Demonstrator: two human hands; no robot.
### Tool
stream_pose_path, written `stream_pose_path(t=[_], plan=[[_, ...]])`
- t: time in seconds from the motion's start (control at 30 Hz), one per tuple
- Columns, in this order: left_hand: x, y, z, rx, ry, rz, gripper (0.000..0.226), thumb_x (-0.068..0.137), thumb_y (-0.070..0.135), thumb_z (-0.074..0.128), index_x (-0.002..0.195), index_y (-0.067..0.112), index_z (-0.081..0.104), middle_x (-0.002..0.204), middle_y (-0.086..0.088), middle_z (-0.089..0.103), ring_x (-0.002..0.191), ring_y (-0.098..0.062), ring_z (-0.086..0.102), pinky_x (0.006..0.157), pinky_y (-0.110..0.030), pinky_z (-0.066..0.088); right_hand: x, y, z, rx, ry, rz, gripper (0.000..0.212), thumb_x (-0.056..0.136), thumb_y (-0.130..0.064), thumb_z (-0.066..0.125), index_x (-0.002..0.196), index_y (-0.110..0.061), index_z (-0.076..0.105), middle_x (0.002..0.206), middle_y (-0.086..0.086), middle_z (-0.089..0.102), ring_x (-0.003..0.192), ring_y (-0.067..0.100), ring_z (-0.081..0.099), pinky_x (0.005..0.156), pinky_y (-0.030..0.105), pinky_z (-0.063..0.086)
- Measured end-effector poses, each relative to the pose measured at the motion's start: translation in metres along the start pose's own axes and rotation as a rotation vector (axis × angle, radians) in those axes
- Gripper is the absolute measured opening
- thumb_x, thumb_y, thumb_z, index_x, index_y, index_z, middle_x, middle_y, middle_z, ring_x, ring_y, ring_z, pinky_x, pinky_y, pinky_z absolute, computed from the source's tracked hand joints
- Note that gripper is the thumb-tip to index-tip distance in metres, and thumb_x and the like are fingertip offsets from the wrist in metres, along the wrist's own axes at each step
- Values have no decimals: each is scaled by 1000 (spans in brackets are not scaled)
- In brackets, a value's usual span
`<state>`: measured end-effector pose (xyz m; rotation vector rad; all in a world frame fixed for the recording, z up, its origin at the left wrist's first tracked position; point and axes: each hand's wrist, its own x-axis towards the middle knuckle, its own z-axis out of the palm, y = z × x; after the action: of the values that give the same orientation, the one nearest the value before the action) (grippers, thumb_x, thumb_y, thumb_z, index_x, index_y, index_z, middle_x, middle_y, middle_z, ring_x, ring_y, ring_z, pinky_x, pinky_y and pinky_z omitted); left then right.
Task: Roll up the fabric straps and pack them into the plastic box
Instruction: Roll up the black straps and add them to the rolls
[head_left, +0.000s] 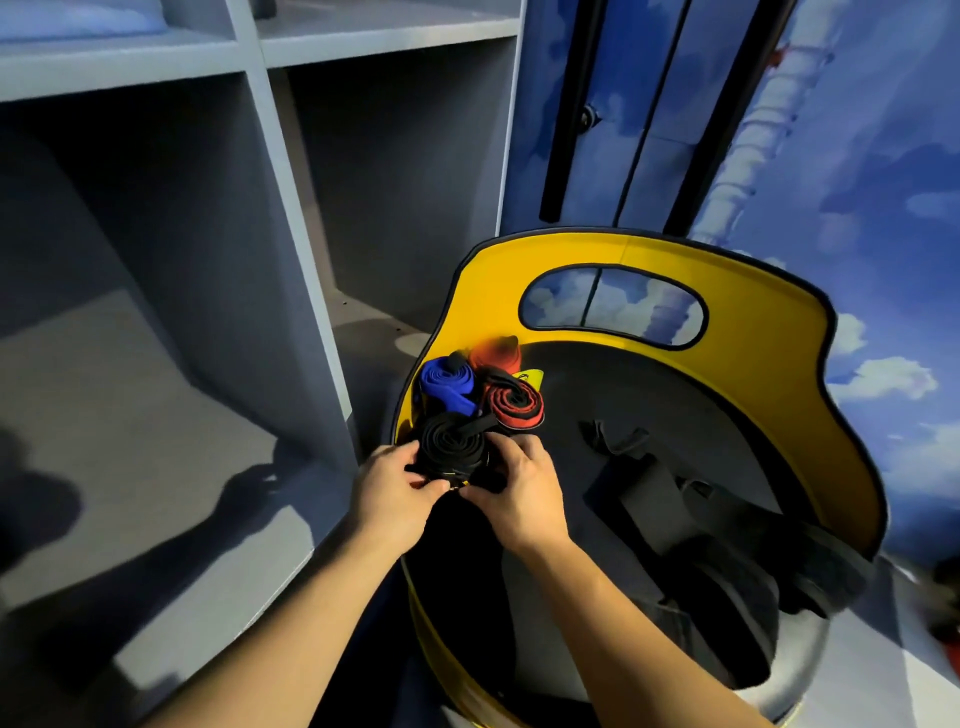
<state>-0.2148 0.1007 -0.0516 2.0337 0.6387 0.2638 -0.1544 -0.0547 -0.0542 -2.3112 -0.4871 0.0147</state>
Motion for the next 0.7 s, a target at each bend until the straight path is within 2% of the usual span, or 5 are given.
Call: stream_pose_path(t=[0.2, 0.3, 0.4, 0.57, 0.7], plan=[[3, 10, 2, 1, 52, -11, 64, 81, 14, 82, 140, 13, 58, 127, -1, 68, 88, -4, 66, 85, -19, 49, 7, -5, 6, 82, -26, 68, 77, 81, -20, 81, 149, -20, 45, 106, -6, 47, 94, 8, 51, 83, 15, 38], [4, 15, 3, -55, 6, -33, 66, 82, 12, 81, 143, 12, 54, 132, -1, 65, 91, -5, 65, 91, -24, 52, 10, -3, 8, 134, -4, 101, 75, 77, -16, 83, 144, -19, 51, 99, -3, 53, 81, 9, 55, 72, 6, 38], [6, 15, 0, -70, -36, -45, 68, 82, 12, 81, 144, 13, 53, 134, 0, 63, 94, -6, 65, 95, -30, 54, 10, -2, 5, 177, -8, 128, 71, 76, -14, 85, 140, -18, 55, 96, -3, 55, 70, 1, 57, 69, 2, 40], [2, 17, -5, -26, 14, -38, 60, 81, 19, 83, 136, 18, 60, 120, 5, 64, 83, 0, 64, 90, -36, 57, 5, -2, -2, 164, -50, 113, 71, 75, -19, 85, 140, -19, 55, 100, -3, 56, 73, 2, 62, 71, 5, 44], [-4, 25, -5, -34, 42, -8, 49, 80, 21, 83, 126, 22, 65, 106, 7, 63, 82, 0, 63, 82, -36, 58, 1, 0, -13, 114, -52, 92, 68, 78, -22, 83, 139, -18, 55, 103, -3, 58, 76, 5, 62, 82, 23, 52]])
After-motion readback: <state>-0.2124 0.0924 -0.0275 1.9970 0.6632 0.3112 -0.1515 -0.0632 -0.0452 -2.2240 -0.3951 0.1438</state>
